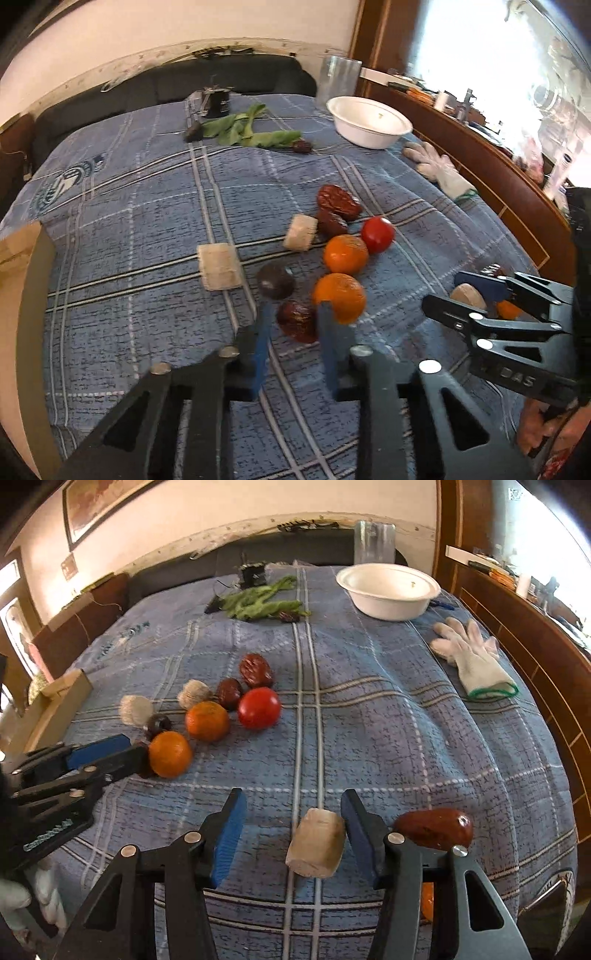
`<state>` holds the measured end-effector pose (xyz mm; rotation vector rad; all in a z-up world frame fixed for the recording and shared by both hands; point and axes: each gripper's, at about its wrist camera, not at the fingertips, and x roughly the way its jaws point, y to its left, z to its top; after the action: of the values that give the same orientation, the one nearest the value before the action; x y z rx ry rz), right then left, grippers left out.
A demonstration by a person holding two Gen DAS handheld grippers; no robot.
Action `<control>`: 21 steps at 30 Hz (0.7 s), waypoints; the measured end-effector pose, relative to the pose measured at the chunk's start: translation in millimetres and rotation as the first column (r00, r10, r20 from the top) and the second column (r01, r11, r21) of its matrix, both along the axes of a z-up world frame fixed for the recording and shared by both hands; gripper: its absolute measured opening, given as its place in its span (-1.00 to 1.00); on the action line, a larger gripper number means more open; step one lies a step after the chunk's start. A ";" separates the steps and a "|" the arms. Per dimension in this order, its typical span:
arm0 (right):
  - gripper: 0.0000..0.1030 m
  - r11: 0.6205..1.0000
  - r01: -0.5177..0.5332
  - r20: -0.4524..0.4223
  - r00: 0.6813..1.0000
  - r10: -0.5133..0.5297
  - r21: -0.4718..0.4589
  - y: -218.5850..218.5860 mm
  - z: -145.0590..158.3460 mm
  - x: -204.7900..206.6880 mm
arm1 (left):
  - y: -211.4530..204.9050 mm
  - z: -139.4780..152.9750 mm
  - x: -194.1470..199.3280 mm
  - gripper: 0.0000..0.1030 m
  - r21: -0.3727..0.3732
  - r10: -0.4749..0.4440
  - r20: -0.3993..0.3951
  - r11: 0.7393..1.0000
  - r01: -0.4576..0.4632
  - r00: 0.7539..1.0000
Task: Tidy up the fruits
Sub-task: 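Grasp the beige block with the right gripper while the left gripper grasps a red date, then carry both items into the cardboard tray and open both grippers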
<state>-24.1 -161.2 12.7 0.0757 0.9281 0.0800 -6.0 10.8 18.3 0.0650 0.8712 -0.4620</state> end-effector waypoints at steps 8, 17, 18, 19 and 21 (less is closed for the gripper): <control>-0.49 0.999 0.028 -0.015 1.000 -0.028 0.044 -14.7 0.2 -5.4 | 1.4 7.4 -10.1 -0.62 -0.011 -0.005 0.013 1.000 0.005 1.000; -0.48 0.988 -0.038 0.052 0.998 0.031 0.150 -3.6 24.7 -33.0 | 42.6 48.6 -52.7 -0.62 -0.116 0.041 0.084 0.993 -0.032 0.996; -0.48 0.983 -0.054 0.058 0.997 0.045 0.175 -0.8 29.4 -35.0 | 50.1 52.2 -56.9 -0.62 -0.131 0.055 0.086 0.990 -0.044 0.995; -0.48 0.976 -0.077 0.069 0.996 0.064 0.206 3.6 35.8 -36.7 | 61.0 56.2 -61.2 -0.62 -0.150 0.076 0.088 0.987 -0.062 0.993; -0.48 0.960 -0.121 0.083 0.991 0.103 0.253 13.0 43.8 -38.7 | 87.2 63.2 -69.0 -0.62 -0.199 0.125 0.085 0.974 -0.106 0.988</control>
<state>-62.8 -148.1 56.4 0.2600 0.8481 0.3066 -75.1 98.0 81.5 -0.1408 0.7263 -0.4288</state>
